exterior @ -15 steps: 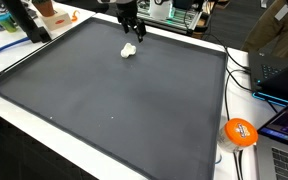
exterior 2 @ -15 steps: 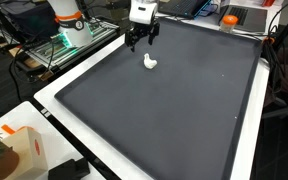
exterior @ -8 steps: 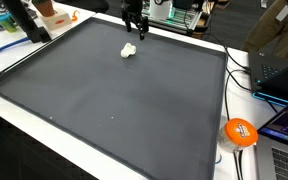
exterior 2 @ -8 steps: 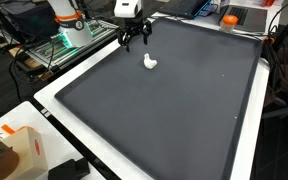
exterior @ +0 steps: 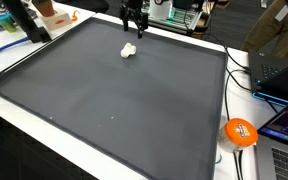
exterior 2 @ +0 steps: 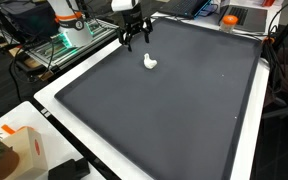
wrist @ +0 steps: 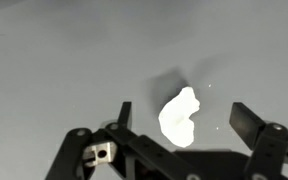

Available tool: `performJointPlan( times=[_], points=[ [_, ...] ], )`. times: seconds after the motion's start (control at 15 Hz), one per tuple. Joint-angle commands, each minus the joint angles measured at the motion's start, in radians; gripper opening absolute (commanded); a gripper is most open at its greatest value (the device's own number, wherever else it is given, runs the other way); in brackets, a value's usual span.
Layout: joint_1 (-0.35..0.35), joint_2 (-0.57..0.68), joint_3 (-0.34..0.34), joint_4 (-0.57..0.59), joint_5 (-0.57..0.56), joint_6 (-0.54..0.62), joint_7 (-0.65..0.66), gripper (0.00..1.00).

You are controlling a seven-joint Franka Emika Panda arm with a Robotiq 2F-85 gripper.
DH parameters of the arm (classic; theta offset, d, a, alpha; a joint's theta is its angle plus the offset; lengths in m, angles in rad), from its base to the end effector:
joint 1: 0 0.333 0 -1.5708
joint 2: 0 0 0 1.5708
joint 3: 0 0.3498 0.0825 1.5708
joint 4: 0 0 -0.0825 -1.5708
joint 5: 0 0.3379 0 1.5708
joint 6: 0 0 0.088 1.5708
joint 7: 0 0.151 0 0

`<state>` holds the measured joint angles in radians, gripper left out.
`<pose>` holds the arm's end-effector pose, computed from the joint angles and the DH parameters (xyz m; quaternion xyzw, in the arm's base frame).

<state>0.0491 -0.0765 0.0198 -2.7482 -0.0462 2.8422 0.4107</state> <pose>0.3933 0.0289 0.2903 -0.9852 0.1483 -0.0849 0.0111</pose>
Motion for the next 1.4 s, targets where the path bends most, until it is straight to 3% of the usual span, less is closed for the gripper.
performJointPlan(
  times=[0.0, 0.27, 0.6, 0.93, 1.0, 1.2, 1.33],
  points=[
    [-0.027, 0.007, 0.022, 0.002, -0.019, 0.041, 0.015, 1.00],
    [-0.072, -0.014, 0.043, -0.019, -0.202, 0.112, 0.038, 1.00],
    [-0.095, 0.036, 0.020, -0.001, -0.404, 0.199, 0.094, 1.00],
    [-0.102, 0.127, 0.004, 0.005, -0.431, 0.340, 0.144, 1.00],
    [-0.095, 0.083, 0.013, 0.005, -0.408, 0.289, 0.109, 1.00],
    [-0.096, 0.121, 0.010, 0.007, -0.408, 0.321, 0.120, 1.00],
    [-0.091, 0.075, -0.013, -0.020, -0.451, 0.330, 0.137, 1.00]
  ],
)
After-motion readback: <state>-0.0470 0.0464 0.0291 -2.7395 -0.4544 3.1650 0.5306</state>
